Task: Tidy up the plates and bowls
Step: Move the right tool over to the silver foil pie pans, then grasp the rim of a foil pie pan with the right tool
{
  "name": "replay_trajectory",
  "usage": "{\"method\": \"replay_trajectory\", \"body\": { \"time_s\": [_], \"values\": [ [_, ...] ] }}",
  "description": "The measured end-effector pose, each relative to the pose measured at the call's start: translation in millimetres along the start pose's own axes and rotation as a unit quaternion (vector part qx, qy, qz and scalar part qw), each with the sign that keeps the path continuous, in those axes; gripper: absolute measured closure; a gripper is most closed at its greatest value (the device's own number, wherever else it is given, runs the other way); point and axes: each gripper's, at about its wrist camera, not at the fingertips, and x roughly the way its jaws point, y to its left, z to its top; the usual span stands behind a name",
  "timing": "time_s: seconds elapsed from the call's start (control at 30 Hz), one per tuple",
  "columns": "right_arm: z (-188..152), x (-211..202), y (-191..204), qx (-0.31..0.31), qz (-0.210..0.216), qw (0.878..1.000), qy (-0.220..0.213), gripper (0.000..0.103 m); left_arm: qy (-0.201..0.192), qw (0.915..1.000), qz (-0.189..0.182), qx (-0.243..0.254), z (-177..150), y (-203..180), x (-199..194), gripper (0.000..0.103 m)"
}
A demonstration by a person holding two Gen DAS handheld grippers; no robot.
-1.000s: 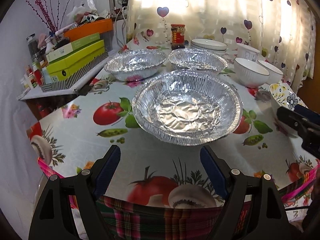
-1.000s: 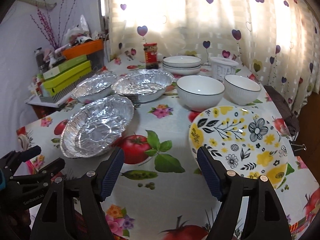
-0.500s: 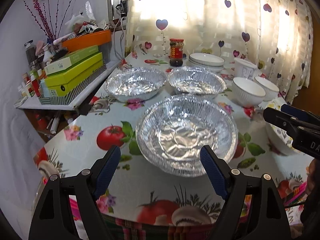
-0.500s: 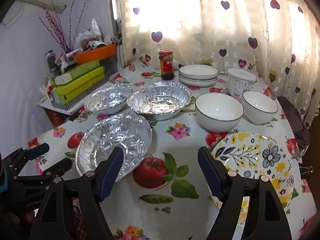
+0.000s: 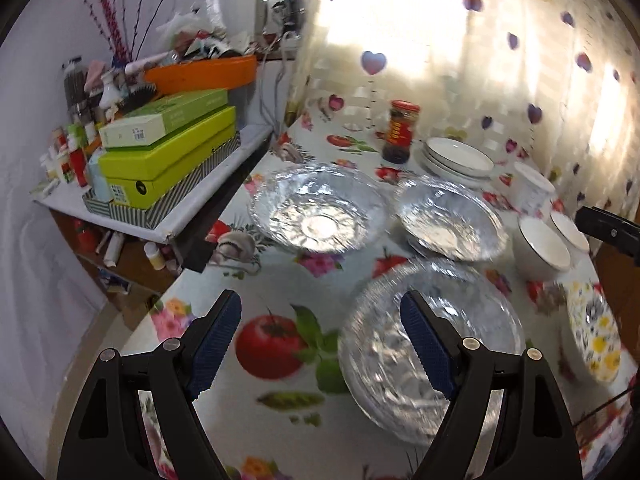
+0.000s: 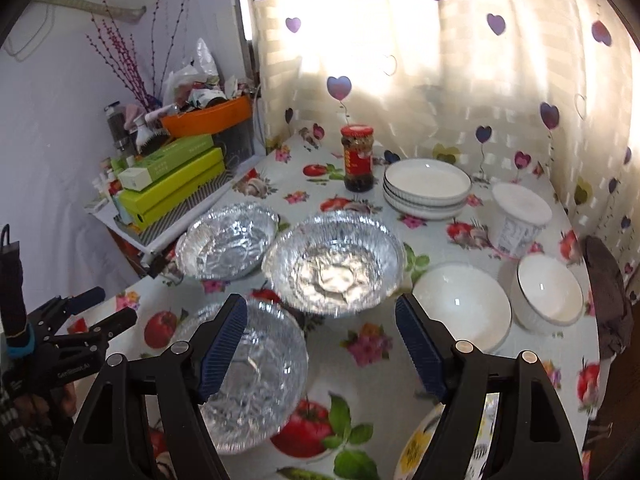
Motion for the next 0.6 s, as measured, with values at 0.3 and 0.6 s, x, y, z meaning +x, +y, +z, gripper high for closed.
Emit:
{"method": "replay_trajectory", "body": {
  "time_s": [0.3,0.6],
  "values": [
    [52,62,-9,-0.01,0.049,0.997,0.054,0.025,0.032,0.9983,0.004,-0.049,38,43,55,0.021],
    [62,125,-2,-0.03,0.075,0.991,0.102,0.026,0.074,0.992,-0.016,-0.101,48,64,112,0.021]
  ]
}}
